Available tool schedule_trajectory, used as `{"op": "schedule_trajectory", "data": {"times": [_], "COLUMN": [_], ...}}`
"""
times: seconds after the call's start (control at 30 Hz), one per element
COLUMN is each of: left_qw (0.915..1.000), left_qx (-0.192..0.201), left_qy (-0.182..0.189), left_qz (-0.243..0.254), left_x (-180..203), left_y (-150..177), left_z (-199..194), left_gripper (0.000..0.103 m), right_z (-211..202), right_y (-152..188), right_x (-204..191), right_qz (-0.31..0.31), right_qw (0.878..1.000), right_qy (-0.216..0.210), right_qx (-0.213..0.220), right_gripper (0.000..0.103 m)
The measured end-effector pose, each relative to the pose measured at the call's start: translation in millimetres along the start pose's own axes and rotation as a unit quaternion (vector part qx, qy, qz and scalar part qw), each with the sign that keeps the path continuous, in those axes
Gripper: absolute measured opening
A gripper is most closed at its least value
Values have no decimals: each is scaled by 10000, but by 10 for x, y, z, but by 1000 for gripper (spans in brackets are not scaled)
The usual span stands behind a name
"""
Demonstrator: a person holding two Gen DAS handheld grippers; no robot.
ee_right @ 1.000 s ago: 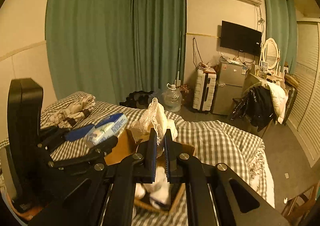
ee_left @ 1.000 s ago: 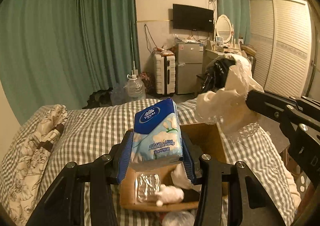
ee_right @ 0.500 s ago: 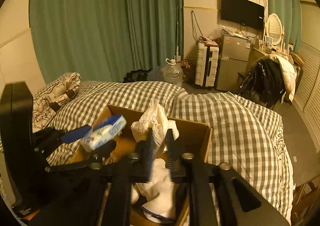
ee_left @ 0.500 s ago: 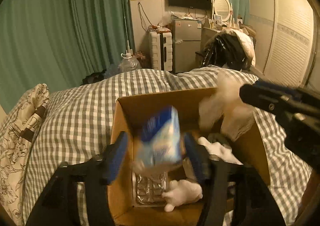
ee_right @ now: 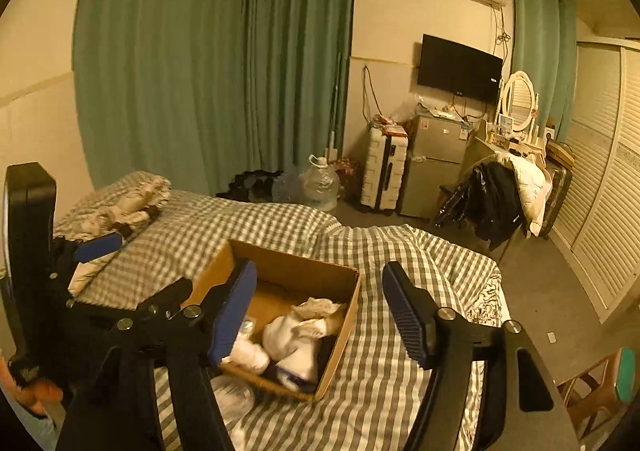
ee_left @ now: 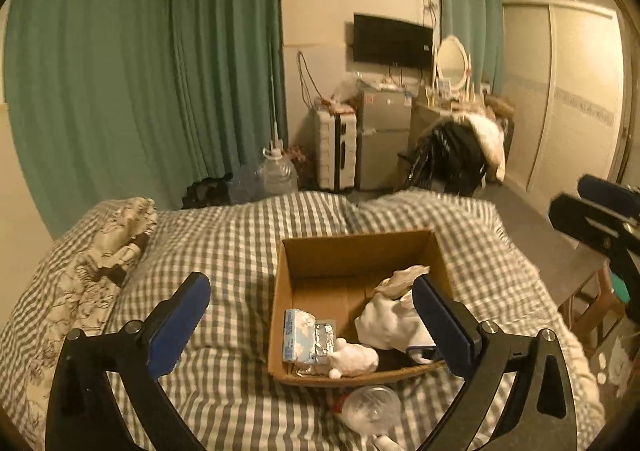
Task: Organize objects
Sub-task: 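Carry the tissue pack and lace cloth into the box and open both tools, then grasp the white toothpaste tube with the right tool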
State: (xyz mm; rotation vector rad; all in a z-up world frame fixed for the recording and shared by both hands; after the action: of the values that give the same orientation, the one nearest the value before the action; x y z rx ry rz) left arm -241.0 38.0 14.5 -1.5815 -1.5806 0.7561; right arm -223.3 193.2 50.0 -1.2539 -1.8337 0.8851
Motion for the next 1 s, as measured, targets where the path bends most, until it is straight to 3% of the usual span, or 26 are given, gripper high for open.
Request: {"op": "schedule_trajectory", "data": {"times": [0.2, 0.4, 0.5, 0.67, 0.73, 1.0], "left_qw": [9994, 9982, 9984, 9981, 9976, 9936], "left_qx": [189, 268, 143, -176, -387, -793], "left_qy": [-131, -148, -257, -431, -378, -741], "left_qz": [-241, -513, -485, -398, -441, -327], "left_x": [-119, -221, -256, -280, -294, -436], "left_y": [175, 626, 896, 1261, 1364, 1593], "left_z": [-494, -642, -575, -364, -258, -21], "left_gripper": [103, 103, 103, 103, 103, 103], "right_z": [-593, -744, -650, -201, -81, 406], "right_y": [42, 379, 645, 1152, 1276, 1703], "right_x": [-167, -406, -491, -609, -631, -781], "right_qz": [-126, -163, -92, 18, 29, 8], "right_qw": [9997, 9998, 9999, 9972, 9956, 9860], "right_qy": [111, 31, 66, -55, -138, -435], "right_qx": [201, 55, -27, -750, -921, -1610], "right_gripper": [88, 94, 94, 94, 94, 93]}}
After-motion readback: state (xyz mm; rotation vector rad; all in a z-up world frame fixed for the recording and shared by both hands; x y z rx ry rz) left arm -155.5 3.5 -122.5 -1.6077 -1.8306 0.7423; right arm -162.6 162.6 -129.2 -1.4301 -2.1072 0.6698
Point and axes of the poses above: each gripper's, at about its wrist camera, not at the fingertips, and z roughly the way its jaws point, x to its right, y to its underside, the point moved 3 cm from there along z, roughly the way its jaws point, and after that the axes turned 9 degrees about -z, right-handed, at the moved point
